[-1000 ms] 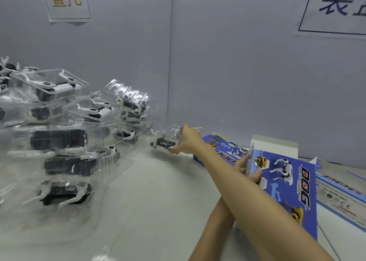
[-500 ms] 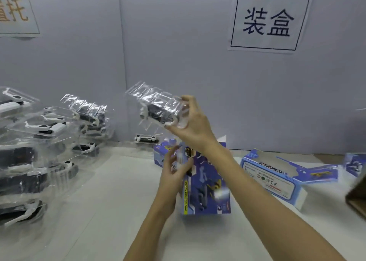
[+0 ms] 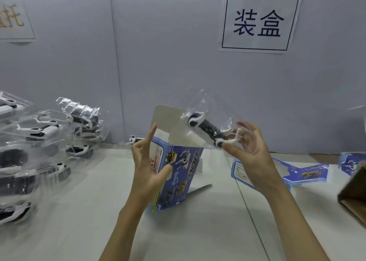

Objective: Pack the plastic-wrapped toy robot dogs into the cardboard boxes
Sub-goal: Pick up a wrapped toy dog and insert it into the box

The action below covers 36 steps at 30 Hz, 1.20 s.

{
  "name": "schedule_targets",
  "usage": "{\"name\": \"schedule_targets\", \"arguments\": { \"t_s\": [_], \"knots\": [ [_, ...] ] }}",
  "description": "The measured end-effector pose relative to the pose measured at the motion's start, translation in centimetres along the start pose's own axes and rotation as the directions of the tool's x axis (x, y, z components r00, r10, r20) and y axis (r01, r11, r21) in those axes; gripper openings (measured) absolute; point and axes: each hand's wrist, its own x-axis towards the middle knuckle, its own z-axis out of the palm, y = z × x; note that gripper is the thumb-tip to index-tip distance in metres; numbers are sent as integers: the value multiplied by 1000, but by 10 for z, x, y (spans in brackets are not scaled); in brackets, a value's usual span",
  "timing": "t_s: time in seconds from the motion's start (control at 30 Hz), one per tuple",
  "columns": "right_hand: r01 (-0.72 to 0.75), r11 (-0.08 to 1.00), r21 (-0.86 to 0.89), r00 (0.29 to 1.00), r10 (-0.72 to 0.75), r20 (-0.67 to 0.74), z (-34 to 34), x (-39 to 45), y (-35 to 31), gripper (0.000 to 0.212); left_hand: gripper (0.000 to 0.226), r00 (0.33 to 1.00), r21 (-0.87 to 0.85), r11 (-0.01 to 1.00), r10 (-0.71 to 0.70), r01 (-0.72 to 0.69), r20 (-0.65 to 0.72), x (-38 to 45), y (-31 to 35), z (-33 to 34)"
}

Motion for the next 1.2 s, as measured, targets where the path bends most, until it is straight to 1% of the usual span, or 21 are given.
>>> {"name": "schedule_targets", "arguments": {
  "t_s": [0.07,0.2,0.3,0.4,0.47,0.57,0.67,0.77,0.83,0.9,0.97,1.0,1.1,1.2],
  "knots": [
    [-7,1000,-26,999,8,48,-5,-5,4,79,95,1000,51,999,-5,5,6,0,2,-4],
    [12,995,-103,996,-3,87,-10,-6,-2,95,84,1000,107,994,13,-15,16,-1,7,-6],
    [40,995,-96,998,-35,57,-12,-1,-10,99,73,999,37,999,31,-32,42,-1,5,-6],
    [66,992,-107,997,-62,39,-9,8,-23,88,74,996,-72,994,88,-85,35,-2,3,-5],
    [83,983,-166,994,-69,85,-6,16,-34,83,76,994,-107,990,101,-97,37,-3,2,-4],
    [131,945,-300,976,-70,205,-2,31,-46,82,74,996,-132,988,80,-75,33,-3,-1,-3],
    [174,896,-409,956,-54,288,7,47,-56,85,69,998,-167,985,50,-44,35,-2,-4,-4],
    [233,849,-474,939,-70,336,18,61,-63,85,59,998,-188,981,55,-53,5,-3,-5,-4],
    [248,824,-509,944,-89,316,26,67,-63,84,57,998,-164,985,56,-61,-32,-3,-4,-1],
    [243,812,-531,957,-112,266,33,72,-58,79,71,995,-77,995,61,-67,-84,-2,-3,1],
    [259,790,-556,963,-166,212,40,73,-53,72,86,995,-53,997,55,-60,-86,0,-3,0],
    [268,785,-559,963,-196,187,43,73,-51,69,86,996,-73,995,61,-66,-65,0,-2,0],
    [307,773,-555,952,-254,173,53,70,-46,60,64,990,-101,985,139,-138,1,-1,-3,-2],
    [344,759,-553,939,-296,177,64,64,-39,55,57,996,-172,981,87,-87,-5,0,-2,-3]
  ]
}}
